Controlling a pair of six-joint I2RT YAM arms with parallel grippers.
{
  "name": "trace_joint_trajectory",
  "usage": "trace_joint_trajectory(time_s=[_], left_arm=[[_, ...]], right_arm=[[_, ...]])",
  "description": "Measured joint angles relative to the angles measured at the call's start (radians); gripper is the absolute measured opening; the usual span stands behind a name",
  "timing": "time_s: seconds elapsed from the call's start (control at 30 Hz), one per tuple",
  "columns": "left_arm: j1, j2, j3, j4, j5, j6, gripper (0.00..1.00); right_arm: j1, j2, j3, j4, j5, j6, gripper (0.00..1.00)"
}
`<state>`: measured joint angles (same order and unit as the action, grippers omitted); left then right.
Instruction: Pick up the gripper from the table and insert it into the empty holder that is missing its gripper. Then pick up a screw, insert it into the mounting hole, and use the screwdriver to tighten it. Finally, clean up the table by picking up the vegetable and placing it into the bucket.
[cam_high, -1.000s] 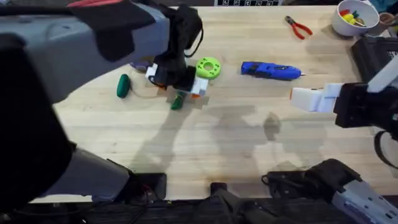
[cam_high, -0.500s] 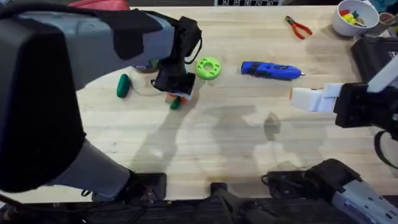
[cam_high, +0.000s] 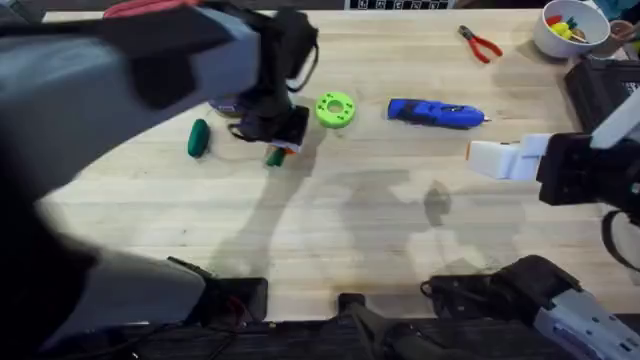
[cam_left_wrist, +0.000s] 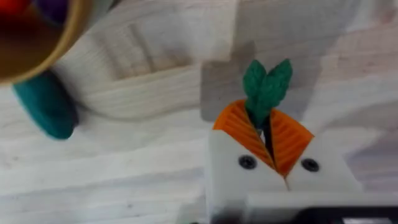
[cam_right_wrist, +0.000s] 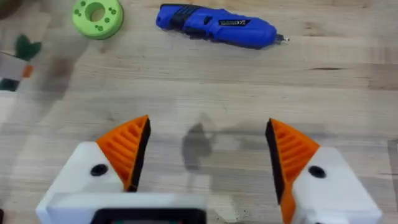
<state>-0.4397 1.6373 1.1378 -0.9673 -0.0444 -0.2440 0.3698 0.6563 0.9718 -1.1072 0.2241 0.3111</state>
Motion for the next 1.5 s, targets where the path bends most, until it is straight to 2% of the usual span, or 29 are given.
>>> trace_joint_trajectory(time_s=[0.2, 0.33, 0.47, 0.63, 0.77, 1.0, 1.2, 1.23, 1.4, 1.43, 1.5], left_arm=[[0.081, -0.187, 0.073, -0.116, -0.029, 0.013, 0.024], [0.156, -0.234, 0.176, -0.138, -0.062, 0.052, 0.024], [0.221, -0.238, 0.243, -0.044, -0.078, 0.107, 0.024], [0.293, -0.225, 0.248, 0.065, -0.083, 0.151, 0.024], [0.339, -0.165, 0.249, 0.108, -0.084, 0.162, 0.024], [0.353, -0.019, 0.249, 0.151, -0.081, 0.169, 0.024], [0.353, 0.022, 0.249, 0.164, -0.080, 0.172, 0.024], [0.353, 0.022, 0.249, 0.164, -0.081, 0.179, 0.128], [0.353, 0.022, 0.249, 0.166, -0.080, 0.179, 0.903], [0.353, 0.022, 0.249, 0.166, -0.080, 0.176, 0.965], [0.353, 0.022, 0.249, 0.160, -0.080, 0.176, 0.983]], right_arm=[[0.000, 0.000, 0.000, 0.000, 0.000, 0.000, 0.994], [0.000, 0.000, 0.000, 0.000, 0.000, 0.000, 0.994], [0.000, 0.000, 0.000, 0.000, 0.000, 0.000, 0.994], [0.000, 0.000, 0.000, 0.000, 0.000, 0.000, 0.993], [0.000, 0.000, 0.000, 0.000, 0.000, 0.000, 0.994], [0.000, 0.000, 0.000, 0.000, 0.000, 0.000, 0.993], [0.000, 0.000, 0.000, 0.000, 0.000, 0.000, 0.994], [0.000, 0.000, 0.000, 0.000, 0.000, 0.000, 0.994], [0.000, 0.000, 0.000, 0.000, 0.000, 0.000, 0.993], [0.000, 0.000, 0.000, 0.000, 0.000, 0.000, 0.994], [0.000, 0.000, 0.000, 0.000, 0.000, 0.000, 0.994]])
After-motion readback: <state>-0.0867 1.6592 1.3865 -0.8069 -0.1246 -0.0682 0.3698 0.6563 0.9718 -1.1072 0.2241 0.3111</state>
